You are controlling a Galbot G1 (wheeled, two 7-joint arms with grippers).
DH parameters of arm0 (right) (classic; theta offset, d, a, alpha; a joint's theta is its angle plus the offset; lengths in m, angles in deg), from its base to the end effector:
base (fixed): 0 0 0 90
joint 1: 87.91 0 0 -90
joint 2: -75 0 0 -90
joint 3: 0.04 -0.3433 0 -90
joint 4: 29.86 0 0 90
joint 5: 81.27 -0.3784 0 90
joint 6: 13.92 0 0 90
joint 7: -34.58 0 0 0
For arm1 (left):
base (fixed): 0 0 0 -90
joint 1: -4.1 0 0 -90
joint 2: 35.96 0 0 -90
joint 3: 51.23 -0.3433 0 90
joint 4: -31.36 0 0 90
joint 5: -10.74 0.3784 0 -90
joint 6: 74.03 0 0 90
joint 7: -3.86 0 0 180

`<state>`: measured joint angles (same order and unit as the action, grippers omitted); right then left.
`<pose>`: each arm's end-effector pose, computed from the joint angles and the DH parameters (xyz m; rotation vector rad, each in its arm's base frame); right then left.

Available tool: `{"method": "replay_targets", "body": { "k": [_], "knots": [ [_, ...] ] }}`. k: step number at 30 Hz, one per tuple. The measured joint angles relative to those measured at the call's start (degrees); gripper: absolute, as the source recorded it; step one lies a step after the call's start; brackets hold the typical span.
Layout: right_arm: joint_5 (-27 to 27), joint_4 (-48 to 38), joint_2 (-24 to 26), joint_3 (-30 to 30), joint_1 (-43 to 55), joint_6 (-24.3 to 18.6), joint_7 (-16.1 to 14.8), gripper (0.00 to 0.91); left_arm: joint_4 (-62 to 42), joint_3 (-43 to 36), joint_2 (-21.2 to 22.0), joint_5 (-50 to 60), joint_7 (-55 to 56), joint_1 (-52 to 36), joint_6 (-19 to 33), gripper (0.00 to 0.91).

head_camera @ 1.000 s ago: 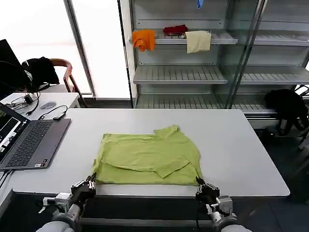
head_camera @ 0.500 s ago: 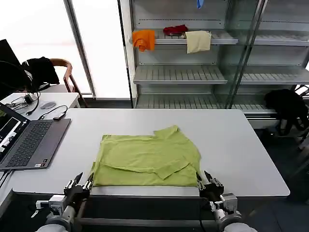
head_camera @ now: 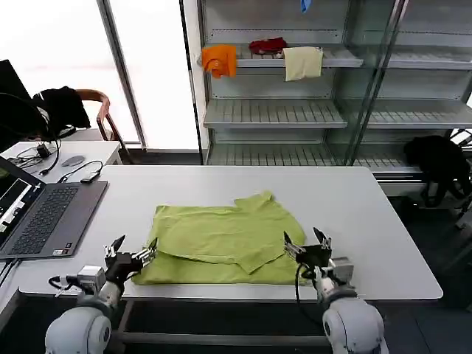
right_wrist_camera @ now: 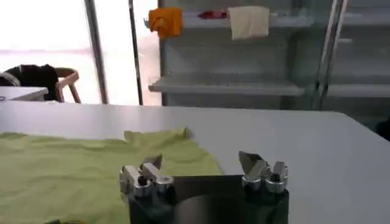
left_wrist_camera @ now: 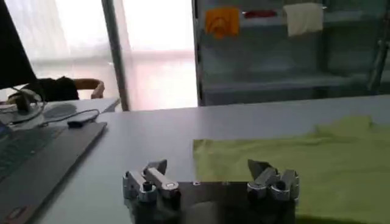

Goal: Fold and organize the clothes.

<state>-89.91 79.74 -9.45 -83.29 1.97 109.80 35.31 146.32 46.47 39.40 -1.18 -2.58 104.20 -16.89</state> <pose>0.3535 0.0208 -0.2201 0.2307 -2.8679 -0.0332 0.3056 0.0909 -0.2231 -0.0981 -2.8400 -0.0740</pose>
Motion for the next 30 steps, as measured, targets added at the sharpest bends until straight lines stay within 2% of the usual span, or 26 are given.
{"method": "replay_targets", "body": {
  "k": [12, 24, 30],
  "knots": [
    [1.1, -19.2, -4.3, 0.3, 14.9, -0.2, -0.2, 0.907, -13.6, -4.7, -2.6, 0.1, -3.0, -13.7, -0.3, 0.907],
    [4.9, -31.0, -7.6, -0.3, 22.9, -0.3, -0.1, 0.907, -25.8, -6.8, -2.2, 2.2, -4.5, -22.1, -0.4, 0.907],
    [6.4, -34.6, -7.7, -0.3, 25.3, -0.3, -0.3, 0.907, -30.4, -6.8, -1.9, 2.2, -5.1, -24.4, -0.4, 0.786]
  ]
}}
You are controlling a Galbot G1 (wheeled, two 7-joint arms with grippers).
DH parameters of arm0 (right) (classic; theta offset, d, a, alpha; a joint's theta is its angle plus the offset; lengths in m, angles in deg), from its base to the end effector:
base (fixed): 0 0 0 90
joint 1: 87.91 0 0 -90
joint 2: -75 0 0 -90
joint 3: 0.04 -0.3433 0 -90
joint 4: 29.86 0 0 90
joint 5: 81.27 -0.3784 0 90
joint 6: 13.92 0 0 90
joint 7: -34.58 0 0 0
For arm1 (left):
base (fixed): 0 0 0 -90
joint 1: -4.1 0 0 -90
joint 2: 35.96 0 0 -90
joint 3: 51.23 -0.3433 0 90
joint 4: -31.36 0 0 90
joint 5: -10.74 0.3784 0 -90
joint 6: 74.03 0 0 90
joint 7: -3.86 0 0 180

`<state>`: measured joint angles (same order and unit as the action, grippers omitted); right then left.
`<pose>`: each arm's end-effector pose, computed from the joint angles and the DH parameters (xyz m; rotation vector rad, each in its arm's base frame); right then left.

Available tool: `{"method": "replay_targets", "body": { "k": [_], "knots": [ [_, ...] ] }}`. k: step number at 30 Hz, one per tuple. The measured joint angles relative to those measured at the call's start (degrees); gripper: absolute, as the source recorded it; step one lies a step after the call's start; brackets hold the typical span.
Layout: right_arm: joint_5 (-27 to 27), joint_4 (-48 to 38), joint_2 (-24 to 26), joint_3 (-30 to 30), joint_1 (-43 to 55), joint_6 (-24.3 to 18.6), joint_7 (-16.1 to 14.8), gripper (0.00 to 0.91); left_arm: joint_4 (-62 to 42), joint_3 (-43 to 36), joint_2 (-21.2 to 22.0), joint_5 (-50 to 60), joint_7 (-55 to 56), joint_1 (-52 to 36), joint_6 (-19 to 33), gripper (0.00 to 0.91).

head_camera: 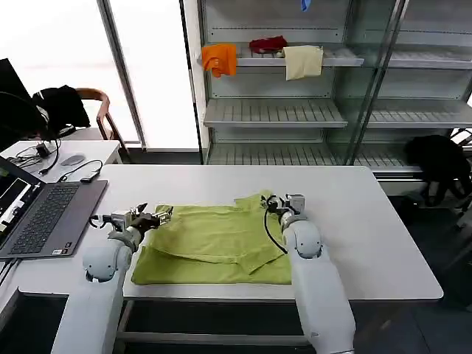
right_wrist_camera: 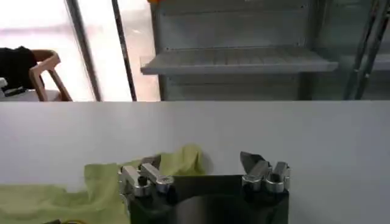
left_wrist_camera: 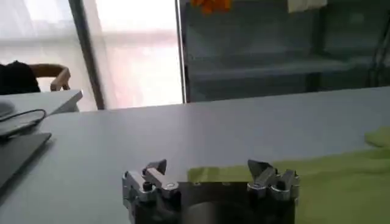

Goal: Fold and organize the clothes.

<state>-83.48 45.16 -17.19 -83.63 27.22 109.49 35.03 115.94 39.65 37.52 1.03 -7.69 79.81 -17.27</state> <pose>0.5154 0.0576 -0.2434 0.1663 -2.7313 0.0030 0.4543 0.1133 -0.2576 -0.1612 -2.7097 -0.0708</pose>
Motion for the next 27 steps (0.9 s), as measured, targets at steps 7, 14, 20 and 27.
{"method": "replay_targets", "body": {
  "k": [7, 14, 20, 27],
  "knots": [
    [1.6, -2.9, 0.0, 0.0, 1.7, -0.1, -0.6, 0.907, -3.4, 0.0, 0.1, -0.1, -0.4, -1.8, 0.0, 0.766],
    [2.9, -4.4, 0.0, 0.6, 2.4, -0.1, -1.3, 0.111, -5.9, 0.1, 0.2, -0.7, -0.6, -2.8, 0.0, 0.524],
    [3.9, -4.4, 0.0, 1.3, 2.2, -0.1, -2.5, 0.000, -6.2, 0.0, 0.5, -0.8, -0.8, -2.8, 0.1, 0.453],
    [4.8, -4.1, 0.0, 2.1, 1.3, -0.1, -4.2, 0.000, -6.0, -0.1, 0.6, -0.9, -1.1, -2.6, 0.1, 0.373]
  ]
}}
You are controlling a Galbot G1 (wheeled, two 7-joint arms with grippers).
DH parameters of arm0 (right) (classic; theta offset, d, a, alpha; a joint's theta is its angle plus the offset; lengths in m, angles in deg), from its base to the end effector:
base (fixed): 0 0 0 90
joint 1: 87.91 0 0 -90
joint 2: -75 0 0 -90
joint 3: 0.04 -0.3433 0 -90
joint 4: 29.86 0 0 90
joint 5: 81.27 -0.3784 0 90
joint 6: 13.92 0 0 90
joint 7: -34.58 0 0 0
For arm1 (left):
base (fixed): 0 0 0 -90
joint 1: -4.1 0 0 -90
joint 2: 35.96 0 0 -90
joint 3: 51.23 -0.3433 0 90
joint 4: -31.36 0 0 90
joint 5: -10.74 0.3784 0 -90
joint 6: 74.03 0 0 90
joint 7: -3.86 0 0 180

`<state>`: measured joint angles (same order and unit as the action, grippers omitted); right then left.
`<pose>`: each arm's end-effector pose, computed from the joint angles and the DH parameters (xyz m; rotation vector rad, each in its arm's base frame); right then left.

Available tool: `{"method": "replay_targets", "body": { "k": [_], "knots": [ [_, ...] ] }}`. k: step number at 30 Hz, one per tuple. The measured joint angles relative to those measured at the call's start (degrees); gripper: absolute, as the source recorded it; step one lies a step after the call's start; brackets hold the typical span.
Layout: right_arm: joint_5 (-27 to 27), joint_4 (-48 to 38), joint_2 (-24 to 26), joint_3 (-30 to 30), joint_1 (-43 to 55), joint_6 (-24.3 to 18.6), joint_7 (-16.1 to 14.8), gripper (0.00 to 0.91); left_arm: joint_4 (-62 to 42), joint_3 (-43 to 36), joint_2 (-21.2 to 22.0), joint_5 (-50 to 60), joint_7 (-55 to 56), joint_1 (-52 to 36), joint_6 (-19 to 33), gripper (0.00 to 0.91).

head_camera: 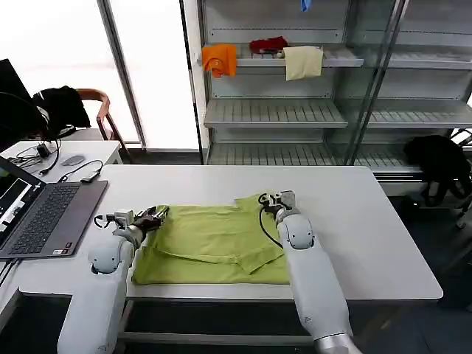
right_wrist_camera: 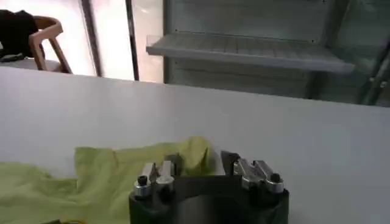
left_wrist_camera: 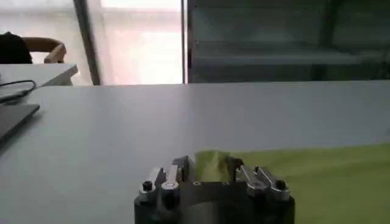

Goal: Fold and organize the clothes.

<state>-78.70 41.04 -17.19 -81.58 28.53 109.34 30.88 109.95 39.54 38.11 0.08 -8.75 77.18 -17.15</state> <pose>0.5236 0.0704 -0.2587 0.2559 -2.6785 0.1268 0.4715 0.1196 -0.2754 -0.1678 -2.6598 -0.0069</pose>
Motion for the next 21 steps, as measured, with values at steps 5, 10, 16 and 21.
{"method": "replay_targets", "body": {
  "k": [5, 10, 16, 21],
  "knots": [
    [0.0, 0.4, 0.0, 0.2, -0.4, -0.1, -0.8, 0.000, 0.1, 0.0, 0.0, 0.1, -0.1, 0.1, 0.0, 0.081],
    [-0.6, 1.3, 0.0, 0.4, -1.0, -0.2, -1.1, 0.000, 0.3, -0.1, 0.1, 0.2, -0.3, 0.1, -0.1, 0.010],
    [-2.8, 3.2, 0.0, 0.6, -1.7, -0.2, -0.8, 0.000, 0.8, -0.2, 0.1, -0.1, -0.5, 0.1, -0.2, 0.000],
    [-5.2, 5.3, 0.0, 0.7, -2.4, -0.2, -0.1, 0.000, 1.9, 0.1, 0.2, -0.9, 0.1, 0.5, -0.2, 0.000]
  ]
}}
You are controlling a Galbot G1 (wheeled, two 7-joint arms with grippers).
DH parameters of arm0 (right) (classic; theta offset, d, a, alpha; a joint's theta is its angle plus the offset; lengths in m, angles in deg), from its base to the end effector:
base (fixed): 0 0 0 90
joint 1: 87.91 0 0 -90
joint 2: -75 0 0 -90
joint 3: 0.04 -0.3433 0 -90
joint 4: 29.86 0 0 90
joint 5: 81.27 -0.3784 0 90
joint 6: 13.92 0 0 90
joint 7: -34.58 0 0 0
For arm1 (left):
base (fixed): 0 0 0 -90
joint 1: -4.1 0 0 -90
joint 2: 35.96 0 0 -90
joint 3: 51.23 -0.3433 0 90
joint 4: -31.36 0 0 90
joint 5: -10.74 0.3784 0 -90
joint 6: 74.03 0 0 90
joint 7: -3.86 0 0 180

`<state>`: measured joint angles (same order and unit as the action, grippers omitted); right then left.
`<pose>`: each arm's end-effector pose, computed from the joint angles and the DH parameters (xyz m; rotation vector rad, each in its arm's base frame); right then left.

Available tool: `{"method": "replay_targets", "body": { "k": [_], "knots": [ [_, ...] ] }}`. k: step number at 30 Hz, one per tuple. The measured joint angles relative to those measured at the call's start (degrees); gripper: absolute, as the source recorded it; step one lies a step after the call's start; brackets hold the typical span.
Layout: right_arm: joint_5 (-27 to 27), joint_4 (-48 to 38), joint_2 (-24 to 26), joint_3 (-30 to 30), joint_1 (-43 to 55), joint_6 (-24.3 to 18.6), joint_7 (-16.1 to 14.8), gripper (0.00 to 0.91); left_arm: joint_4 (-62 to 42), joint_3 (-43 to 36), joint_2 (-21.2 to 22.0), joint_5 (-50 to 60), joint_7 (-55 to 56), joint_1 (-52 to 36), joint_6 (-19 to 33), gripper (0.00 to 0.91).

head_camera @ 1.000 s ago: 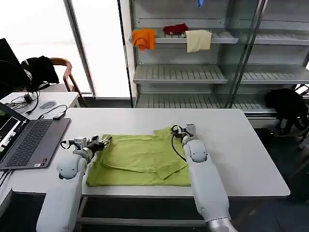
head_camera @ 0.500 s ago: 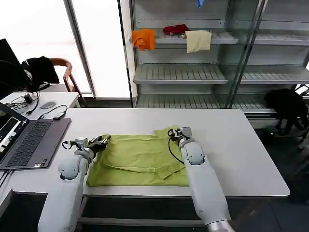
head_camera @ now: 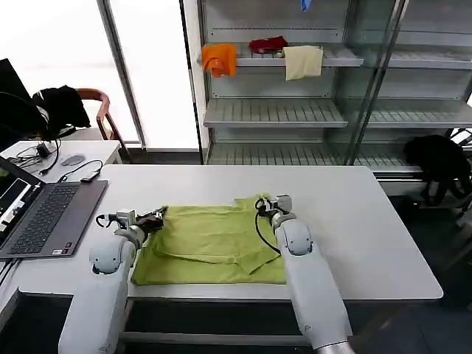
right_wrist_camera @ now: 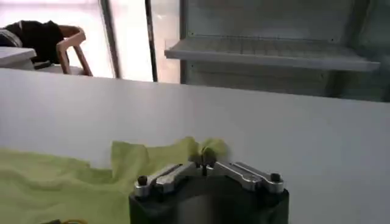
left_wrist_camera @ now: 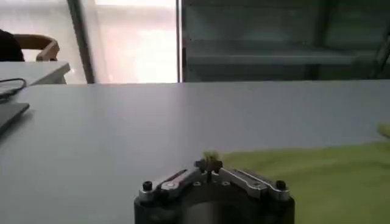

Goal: Fold and organize the clothes.

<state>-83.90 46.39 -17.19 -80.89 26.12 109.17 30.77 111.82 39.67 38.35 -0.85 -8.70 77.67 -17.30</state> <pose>0.5068 0.0750 -0.2456 0.3272 -2.7242 0.0081 0.4680 0.1154 -0.2679 -0.1858 -2.6816 0.0119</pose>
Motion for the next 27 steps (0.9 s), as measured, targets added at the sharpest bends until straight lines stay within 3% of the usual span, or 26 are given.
{"method": "replay_targets", "body": {
  "k": [13, 27],
  "knots": [
    [-4.9, 8.9, 0.1, 0.3, -4.1, 0.2, 0.9, 0.000, 6.3, 1.4, -0.8, -3.2, 0.0, 3.1, 0.1, 0.000],
    [-5.6, 21.3, 3.9, -1.5, -13.6, 0.3, 0.1, 0.000, 16.1, 4.0, -2.8, -6.6, -1.4, 10.8, 0.2, 0.000]
  ]
}}
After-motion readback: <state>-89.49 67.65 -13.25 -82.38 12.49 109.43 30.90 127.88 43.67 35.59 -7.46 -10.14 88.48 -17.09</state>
